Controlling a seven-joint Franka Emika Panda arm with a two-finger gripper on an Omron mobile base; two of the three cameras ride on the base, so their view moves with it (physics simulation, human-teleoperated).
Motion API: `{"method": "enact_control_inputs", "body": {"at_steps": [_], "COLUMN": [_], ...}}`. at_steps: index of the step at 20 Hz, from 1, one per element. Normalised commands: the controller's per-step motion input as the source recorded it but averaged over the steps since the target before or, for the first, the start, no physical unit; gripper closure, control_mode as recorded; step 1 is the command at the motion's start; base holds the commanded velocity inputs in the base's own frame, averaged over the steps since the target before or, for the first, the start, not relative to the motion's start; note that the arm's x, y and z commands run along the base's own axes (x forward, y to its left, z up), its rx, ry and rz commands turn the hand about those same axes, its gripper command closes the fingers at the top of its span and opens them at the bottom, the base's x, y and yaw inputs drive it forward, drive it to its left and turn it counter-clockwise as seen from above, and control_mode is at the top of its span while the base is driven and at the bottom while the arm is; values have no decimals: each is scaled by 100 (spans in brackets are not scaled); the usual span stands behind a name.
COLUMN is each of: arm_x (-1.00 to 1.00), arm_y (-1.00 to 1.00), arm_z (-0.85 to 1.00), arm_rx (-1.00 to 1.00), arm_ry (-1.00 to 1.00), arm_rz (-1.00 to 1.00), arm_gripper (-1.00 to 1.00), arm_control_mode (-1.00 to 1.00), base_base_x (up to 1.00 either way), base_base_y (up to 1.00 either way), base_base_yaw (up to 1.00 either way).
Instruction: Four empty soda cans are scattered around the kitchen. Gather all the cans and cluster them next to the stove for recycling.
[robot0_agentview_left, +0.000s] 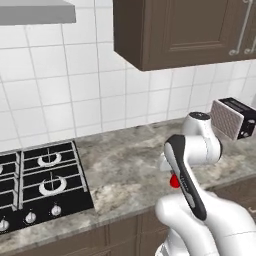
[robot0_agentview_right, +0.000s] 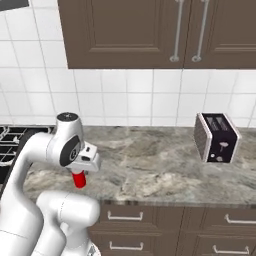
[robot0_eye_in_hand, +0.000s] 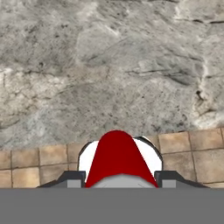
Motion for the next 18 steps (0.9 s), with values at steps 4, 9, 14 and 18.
{"method": "enact_control_inputs", "body": {"at_steps": [4,9,14,18], "arm_x": [0,0,0,0], "arm_y": [0,0,0,0], "arm_z": [0,0,0,0], "arm_rx": [0,0,0,0], "arm_ry": [0,0,0,0], "arm_rz": [0,0,0,0], "arm_gripper": [100,100,100,100], "arm_control_mode": [100,100,100,100], "base_base_x": [15,-47,-4,74], "base_base_y": [70,90,37,-99], "base_base_yaw": [2,37,36,17]}}
